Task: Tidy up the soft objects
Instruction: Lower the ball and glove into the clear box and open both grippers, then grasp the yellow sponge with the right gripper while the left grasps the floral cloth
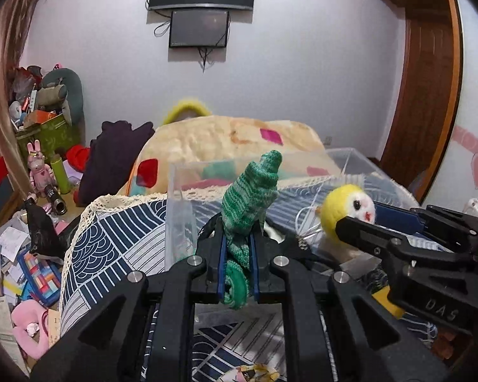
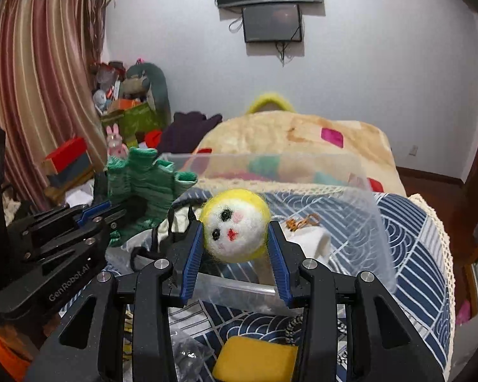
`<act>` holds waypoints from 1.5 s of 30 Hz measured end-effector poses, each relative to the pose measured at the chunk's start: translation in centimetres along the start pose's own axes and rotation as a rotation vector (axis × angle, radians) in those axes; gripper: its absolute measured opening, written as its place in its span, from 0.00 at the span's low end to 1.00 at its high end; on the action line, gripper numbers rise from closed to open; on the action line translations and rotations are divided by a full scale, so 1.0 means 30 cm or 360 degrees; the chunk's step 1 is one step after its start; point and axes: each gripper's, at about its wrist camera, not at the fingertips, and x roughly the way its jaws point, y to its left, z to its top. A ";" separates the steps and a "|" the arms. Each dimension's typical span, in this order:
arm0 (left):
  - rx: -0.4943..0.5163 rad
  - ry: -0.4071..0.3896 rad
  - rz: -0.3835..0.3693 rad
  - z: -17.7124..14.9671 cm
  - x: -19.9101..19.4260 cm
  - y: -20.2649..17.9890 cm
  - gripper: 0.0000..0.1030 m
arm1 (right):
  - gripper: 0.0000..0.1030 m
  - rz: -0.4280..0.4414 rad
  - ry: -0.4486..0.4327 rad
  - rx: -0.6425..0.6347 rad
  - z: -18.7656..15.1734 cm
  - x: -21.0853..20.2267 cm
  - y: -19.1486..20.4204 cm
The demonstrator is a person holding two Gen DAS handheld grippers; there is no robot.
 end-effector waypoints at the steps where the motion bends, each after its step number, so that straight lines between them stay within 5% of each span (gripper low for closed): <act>1: 0.0000 0.0012 0.0002 -0.002 0.008 -0.001 0.11 | 0.36 0.0001 0.0015 -0.0005 -0.001 0.007 0.000; 6: 0.0020 0.0053 -0.0013 -0.011 0.026 -0.009 0.13 | 0.37 -0.0012 0.0063 -0.0030 -0.014 0.030 0.001; 13: 0.0003 0.0058 -0.0027 -0.016 0.000 -0.002 0.47 | 0.38 -0.0005 0.0066 -0.0047 -0.016 0.009 0.008; 21: 0.0016 0.0025 -0.0047 0.005 -0.068 0.000 0.51 | 0.47 -0.0022 0.0007 -0.0077 -0.002 -0.054 0.009; 32: 0.0079 -0.0150 -0.0064 0.003 -0.277 -0.009 0.78 | 0.59 -0.0053 -0.0174 -0.0072 0.008 -0.222 -0.009; 37: 0.0100 -0.0156 -0.0043 -0.053 -0.323 -0.013 0.90 | 0.70 -0.0068 -0.0219 -0.0076 -0.020 -0.272 -0.013; 45: 0.0085 -0.0016 -0.0051 -0.173 -0.293 0.007 0.91 | 0.71 -0.0093 -0.0146 -0.0093 -0.112 -0.261 -0.018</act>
